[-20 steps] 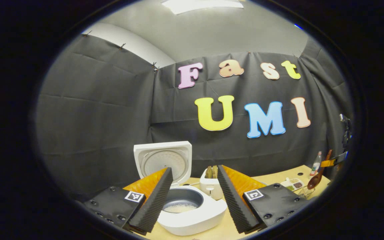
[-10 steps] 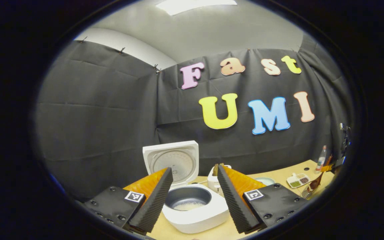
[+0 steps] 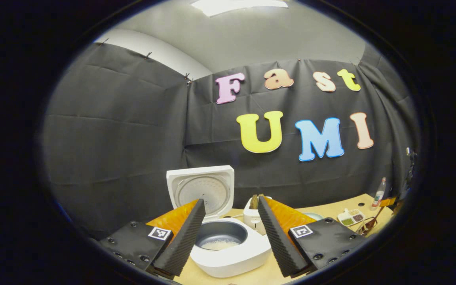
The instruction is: Close the left gripper, press the button to open the rice cooker; take a wooden spoon from the chopstick holder with the right hand, scoop a spoonful of rice and pour it into the rice cooker, then put the wooden spoon back into the chopstick holder.
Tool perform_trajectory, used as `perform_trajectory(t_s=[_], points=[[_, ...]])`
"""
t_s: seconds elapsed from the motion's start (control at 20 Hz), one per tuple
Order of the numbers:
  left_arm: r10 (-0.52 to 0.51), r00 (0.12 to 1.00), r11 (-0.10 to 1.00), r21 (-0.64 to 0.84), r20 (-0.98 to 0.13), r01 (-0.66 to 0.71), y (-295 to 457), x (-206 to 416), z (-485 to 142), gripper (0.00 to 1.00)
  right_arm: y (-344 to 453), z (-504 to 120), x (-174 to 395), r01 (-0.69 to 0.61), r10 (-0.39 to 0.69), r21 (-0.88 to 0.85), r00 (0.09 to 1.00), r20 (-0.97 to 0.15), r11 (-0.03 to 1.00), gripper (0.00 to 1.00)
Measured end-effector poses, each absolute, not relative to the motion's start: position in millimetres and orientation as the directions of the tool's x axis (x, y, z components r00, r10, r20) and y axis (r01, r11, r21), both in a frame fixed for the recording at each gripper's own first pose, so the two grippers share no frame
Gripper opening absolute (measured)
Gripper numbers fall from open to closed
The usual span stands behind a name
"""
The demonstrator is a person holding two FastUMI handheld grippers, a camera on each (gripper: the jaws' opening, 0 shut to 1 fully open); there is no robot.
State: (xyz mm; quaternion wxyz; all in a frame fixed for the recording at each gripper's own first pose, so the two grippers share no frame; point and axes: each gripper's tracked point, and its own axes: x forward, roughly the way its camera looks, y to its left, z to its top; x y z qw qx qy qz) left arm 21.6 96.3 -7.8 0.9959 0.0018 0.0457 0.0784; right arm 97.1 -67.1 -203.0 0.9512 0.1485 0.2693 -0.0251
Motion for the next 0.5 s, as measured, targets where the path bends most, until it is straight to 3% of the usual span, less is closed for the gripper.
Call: perform_trajectory(t_s=[0.05, 0.15, 0.4, 0.45, 0.5], points=[[0.151, 0.985, 0.989, 0.008, -0.088, -0.151, 96.7, 24.3, -7.3, 0.97, -72.5, -191.7, 96.5, 0.133, 0.009, 0.246, 0.864, -0.504, 0.960, 0.79], [0.144, 0.986, 0.990, 0.000, -0.082, -0.144, 97.3, 30.8, -5.3, 0.97, -81.4, -166.6, 97.5, 0.149, -0.045, 0.194, 0.889, -0.456, 0.970, 0.94], [0.146, 0.986, 0.989, -0.019, -0.085, -0.148, 110.0, 50.7, -3.8, 0.97, -78.2, -97.1, 91.4, 0.147, -0.105, 0.115, 0.944, -0.312, 0.982, 0.95], [0.155, 0.984, 0.987, -0.019, -0.085, -0.157, 115.9, 56.9, -2.1, 0.93, -75.0, -86.8, 89.3, 0.144, -0.108, 0.101, 0.949, -0.296, 0.984, 0.95], [0.165, 0.983, 0.986, -0.018, -0.086, -0.167, 122.8, 62.9, -0.4, 0.97, -72.2, -76.3, 86.2, 0.139, -0.110, 0.090, 0.955, -0.275, 0.986, 0.94]])
